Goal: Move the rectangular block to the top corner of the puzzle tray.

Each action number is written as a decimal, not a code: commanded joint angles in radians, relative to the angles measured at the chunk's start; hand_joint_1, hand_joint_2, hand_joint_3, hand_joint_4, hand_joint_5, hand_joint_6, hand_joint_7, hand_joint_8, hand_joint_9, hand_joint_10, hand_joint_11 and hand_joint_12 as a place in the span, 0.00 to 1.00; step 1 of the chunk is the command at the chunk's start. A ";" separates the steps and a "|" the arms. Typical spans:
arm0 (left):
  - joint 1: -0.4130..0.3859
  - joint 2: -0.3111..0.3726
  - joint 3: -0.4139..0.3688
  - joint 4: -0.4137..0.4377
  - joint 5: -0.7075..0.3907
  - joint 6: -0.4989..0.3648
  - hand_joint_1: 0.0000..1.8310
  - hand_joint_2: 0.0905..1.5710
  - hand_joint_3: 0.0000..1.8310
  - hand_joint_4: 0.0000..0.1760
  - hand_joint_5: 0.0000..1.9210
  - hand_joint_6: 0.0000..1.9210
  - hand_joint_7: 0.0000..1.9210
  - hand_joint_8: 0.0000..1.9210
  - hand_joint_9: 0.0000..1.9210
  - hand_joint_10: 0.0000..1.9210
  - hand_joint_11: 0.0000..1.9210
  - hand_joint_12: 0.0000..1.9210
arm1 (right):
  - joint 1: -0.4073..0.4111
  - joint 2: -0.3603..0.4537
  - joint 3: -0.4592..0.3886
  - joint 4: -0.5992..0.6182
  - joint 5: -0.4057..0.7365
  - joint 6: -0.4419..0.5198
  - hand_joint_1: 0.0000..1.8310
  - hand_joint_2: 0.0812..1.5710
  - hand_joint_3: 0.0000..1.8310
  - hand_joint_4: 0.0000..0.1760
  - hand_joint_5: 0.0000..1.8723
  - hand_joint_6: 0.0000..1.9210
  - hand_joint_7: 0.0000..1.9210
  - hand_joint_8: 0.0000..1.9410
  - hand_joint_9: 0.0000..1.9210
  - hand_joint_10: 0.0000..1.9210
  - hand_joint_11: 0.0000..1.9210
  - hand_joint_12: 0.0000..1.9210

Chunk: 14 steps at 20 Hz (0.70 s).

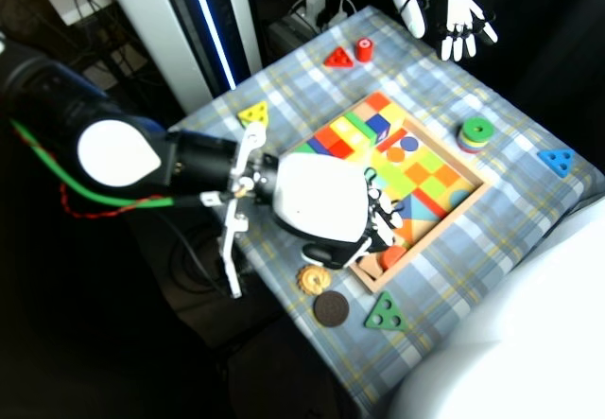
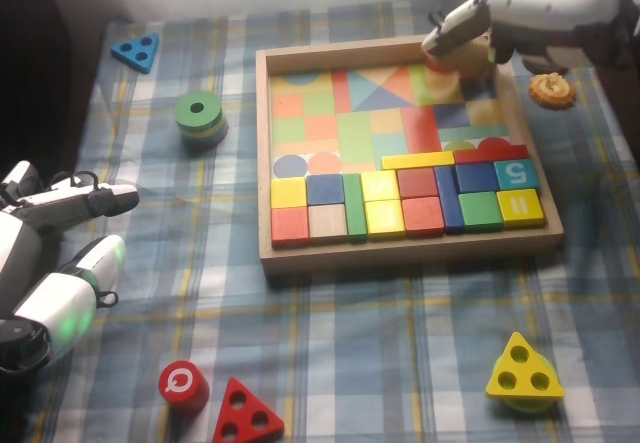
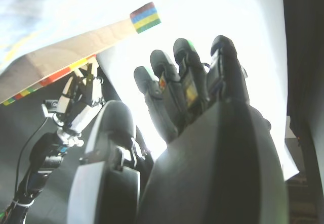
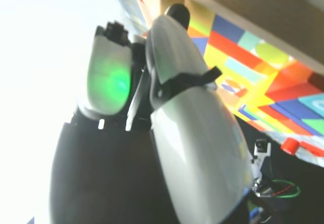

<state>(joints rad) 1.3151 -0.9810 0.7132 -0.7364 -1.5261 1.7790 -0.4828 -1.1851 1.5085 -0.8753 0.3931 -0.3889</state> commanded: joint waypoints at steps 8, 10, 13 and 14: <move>-0.001 0.005 0.001 0.041 -0.113 -0.012 0.34 0.90 0.00 0.00 0.39 0.00 0.32 0.00 0.20 0.00 0.00 0.00 | 0.026 0.028 -0.013 0.067 0.093 -0.008 0.78 0.52 0.47 0.00 0.31 0.01 0.45 0.95 0.78 1.00 0.79 1.00; -0.001 0.005 0.001 0.041 -0.113 -0.012 0.33 0.90 0.00 0.00 0.39 0.00 0.32 0.00 0.21 0.00 0.00 0.00 | 0.026 0.028 -0.018 0.067 0.092 -0.008 0.92 0.53 0.33 0.00 0.33 0.00 0.61 1.00 0.77 1.00 0.80 1.00; 0.000 0.005 0.001 0.040 -0.113 -0.013 0.34 0.90 0.00 0.00 0.39 0.00 0.32 0.00 0.21 0.00 0.00 0.00 | 0.025 0.029 -0.041 0.066 0.092 -0.008 0.93 0.66 0.11 0.00 0.31 0.00 0.66 1.00 0.76 1.00 0.79 1.00; 0.000 0.005 0.000 0.040 -0.113 -0.013 0.35 0.90 0.00 0.00 0.39 0.00 0.32 0.00 0.20 0.00 0.00 0.00 | 0.023 0.031 -0.050 0.052 0.091 -0.008 0.91 0.69 0.07 0.00 0.30 0.00 0.63 1.00 0.74 1.00 0.77 1.00</move>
<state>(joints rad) 1.3186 -0.9810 0.7132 -0.7376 -1.5261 1.7752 -0.4759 -1.1534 1.4574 -0.8490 0.4088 -0.3912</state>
